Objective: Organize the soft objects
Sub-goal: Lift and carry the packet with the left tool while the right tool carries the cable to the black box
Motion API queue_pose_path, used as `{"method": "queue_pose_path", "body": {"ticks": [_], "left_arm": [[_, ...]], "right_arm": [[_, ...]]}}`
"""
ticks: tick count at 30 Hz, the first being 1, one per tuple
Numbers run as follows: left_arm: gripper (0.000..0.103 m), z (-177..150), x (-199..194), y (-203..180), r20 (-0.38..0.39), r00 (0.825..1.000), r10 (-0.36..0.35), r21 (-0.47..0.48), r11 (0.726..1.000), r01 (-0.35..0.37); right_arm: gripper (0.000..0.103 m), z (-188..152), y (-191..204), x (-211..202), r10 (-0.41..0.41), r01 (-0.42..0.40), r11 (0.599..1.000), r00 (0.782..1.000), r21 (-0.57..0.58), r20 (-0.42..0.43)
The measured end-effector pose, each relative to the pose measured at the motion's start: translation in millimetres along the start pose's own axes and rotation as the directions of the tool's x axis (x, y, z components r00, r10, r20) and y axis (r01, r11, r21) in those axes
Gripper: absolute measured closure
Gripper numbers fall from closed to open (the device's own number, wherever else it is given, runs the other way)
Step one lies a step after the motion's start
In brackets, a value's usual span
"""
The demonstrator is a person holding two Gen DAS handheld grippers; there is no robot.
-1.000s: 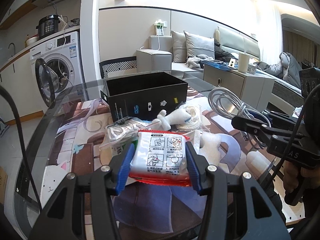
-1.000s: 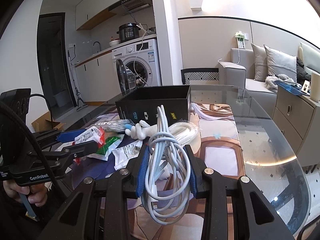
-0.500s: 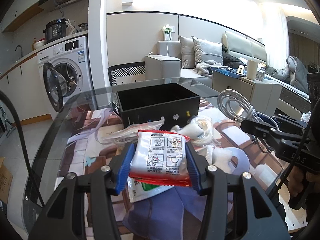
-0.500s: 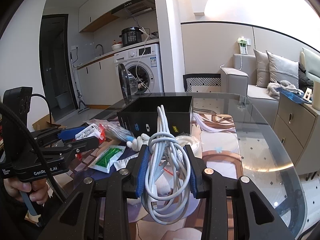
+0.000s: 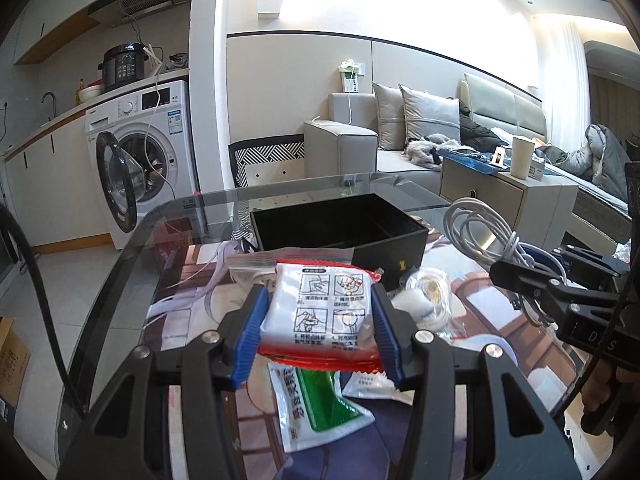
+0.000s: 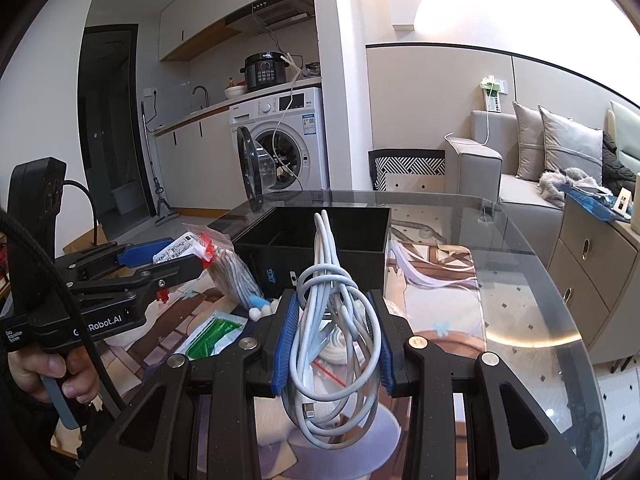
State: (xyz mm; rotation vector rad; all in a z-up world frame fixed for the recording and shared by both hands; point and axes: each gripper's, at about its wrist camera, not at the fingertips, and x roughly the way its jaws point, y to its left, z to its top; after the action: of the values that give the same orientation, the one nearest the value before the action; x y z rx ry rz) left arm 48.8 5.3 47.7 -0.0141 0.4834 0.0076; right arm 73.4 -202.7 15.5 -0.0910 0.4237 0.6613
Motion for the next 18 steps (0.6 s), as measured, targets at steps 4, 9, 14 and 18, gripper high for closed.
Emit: {"method": "queue_pose_path", "body": {"ticks": [4, 9, 14, 18], "left_arm": [[0.053, 6.6, 7.7, 3.6, 0.003, 1.0, -0.002, -0.004, 1.0, 0.002], [0.053, 19.0, 18.1, 9.9, 0.001, 1.0, -0.005, -0.009, 1.0, 0.005], [0.053, 30.2, 30.9, 14.5, 0.0, 1.0, -0.002, -0.013, 1.0, 0.002], [0.053, 39.0, 40.7, 16.5, -0.003, 1.0, -0.01, -0.023, 1.0, 0.01]], "right_arm": [[0.068, 9.1, 0.2, 7.8, -0.003, 0.003, 1.0, 1.0, -0.006, -0.011], [0.068, 22.5, -4.4, 23.1, 0.008, -0.008, 1.0, 0.999, 0.008, -0.041], [0.068, 37.8, -12.6, 39.6, 0.007, -0.006, 1.0, 0.997, 0.014, -0.081], [0.07, 51.3, -15.4, 50.2, 0.01, -0.01, 1.0, 0.996, 0.003, -0.093]]}}
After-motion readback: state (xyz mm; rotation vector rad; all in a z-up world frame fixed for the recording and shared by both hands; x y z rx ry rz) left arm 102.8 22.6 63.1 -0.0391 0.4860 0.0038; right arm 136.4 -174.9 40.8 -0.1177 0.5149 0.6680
